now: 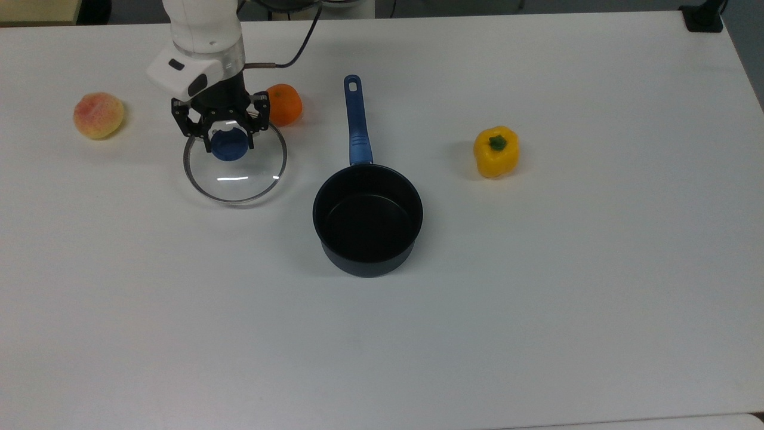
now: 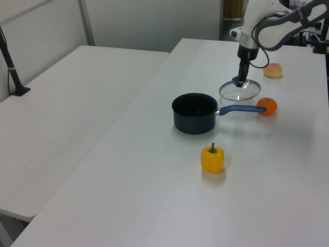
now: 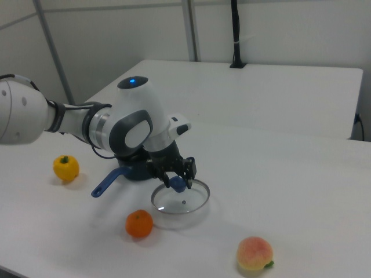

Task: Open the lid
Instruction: 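Lower the lid onto the table beside the saucepan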

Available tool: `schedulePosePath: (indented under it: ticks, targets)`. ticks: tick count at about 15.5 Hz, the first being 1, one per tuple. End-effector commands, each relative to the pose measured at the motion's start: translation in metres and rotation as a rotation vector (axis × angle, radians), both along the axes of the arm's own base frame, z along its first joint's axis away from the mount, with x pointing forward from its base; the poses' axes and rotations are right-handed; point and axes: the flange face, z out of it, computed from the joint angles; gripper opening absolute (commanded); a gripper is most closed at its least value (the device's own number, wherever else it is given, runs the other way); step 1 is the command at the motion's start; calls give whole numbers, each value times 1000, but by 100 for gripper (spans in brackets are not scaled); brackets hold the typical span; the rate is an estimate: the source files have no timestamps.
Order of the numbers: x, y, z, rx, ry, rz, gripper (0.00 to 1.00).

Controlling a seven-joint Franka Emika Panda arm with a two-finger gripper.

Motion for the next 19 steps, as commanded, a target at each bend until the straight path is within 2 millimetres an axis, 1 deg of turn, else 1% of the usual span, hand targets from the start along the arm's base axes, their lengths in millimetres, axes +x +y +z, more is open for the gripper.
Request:
schedulePosePath:
  ticks: [1,5,6,7,9,10,11,12,13,14,15,16,17,19]
  targets:
    - [-14,-1,-18,1,-52,23,6]
    - [-18,0,-29,3,-32,23,7]
    - [-17,-1,-29,2,-34,23,9]
    - [-17,-1,-29,4,-31,17,15]
    - [-19,0,-30,13,-21,0,42]
    - [-19,0,-30,17,-18,-15,59]
    - [-20,0,-31,26,-8,-61,71]
    - [-19,0,-28,34,-11,-103,75]
    - [-19,1,-27,40,-15,-129,87]
    - [-20,0,-26,44,-15,-149,97]
    - [-19,0,-23,46,-14,-160,100]
    - [-18,-1,-17,48,1,-169,100]
    - [-13,0,-4,52,15,-180,100]
    - [-11,0,33,62,66,-223,100]
